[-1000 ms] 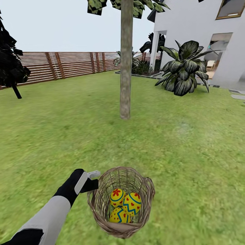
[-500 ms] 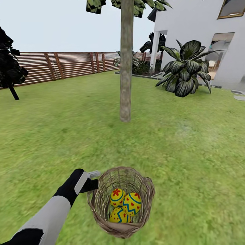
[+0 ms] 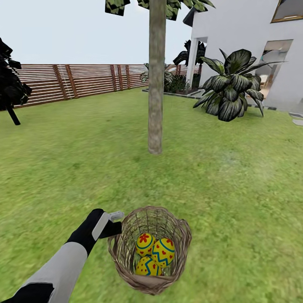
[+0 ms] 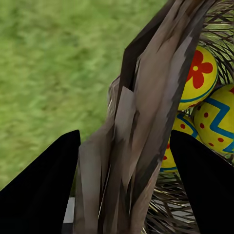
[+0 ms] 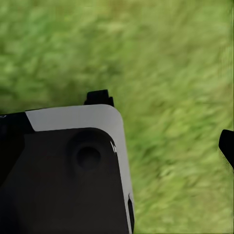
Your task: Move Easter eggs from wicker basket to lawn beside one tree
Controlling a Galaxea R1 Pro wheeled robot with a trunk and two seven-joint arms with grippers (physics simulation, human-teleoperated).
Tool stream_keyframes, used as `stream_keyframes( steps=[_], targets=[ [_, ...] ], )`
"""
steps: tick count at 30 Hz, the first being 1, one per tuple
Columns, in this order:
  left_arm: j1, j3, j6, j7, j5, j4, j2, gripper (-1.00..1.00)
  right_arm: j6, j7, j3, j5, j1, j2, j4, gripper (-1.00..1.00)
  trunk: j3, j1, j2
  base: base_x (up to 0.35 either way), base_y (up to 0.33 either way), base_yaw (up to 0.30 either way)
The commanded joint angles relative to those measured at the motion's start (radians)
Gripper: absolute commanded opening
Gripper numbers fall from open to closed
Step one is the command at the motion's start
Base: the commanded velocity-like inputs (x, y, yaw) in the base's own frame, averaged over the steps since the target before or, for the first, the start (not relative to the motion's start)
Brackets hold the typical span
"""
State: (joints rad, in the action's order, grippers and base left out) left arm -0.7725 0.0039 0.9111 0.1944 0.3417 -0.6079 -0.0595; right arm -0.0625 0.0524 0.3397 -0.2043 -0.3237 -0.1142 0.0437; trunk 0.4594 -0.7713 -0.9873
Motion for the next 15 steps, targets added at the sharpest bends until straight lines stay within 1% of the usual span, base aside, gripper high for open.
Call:
stream_keyframes(
  steps=[1, 15],
  targets=[
    [-0.001, 0.001, 0.002, 0.01, 0.024, -0.001, 0.0, -1.0, -0.007, 0.002, 0.009, -0.009, -0.002, -0.001, 0.004, 1.0, 0.001, -0.001, -0.001, 0.328, 0.0, 0.0],
    [-0.001, -0.001, 0.002, 0.01, 0.023, -0.002, 0.0, -1.0, -0.007, 0.002, 0.009, -0.009, -0.002, -0.001, 0.004, 1.0, 0.001, -0.001, -0.001, 0.328, 0.0, 0.0]
  ],
)
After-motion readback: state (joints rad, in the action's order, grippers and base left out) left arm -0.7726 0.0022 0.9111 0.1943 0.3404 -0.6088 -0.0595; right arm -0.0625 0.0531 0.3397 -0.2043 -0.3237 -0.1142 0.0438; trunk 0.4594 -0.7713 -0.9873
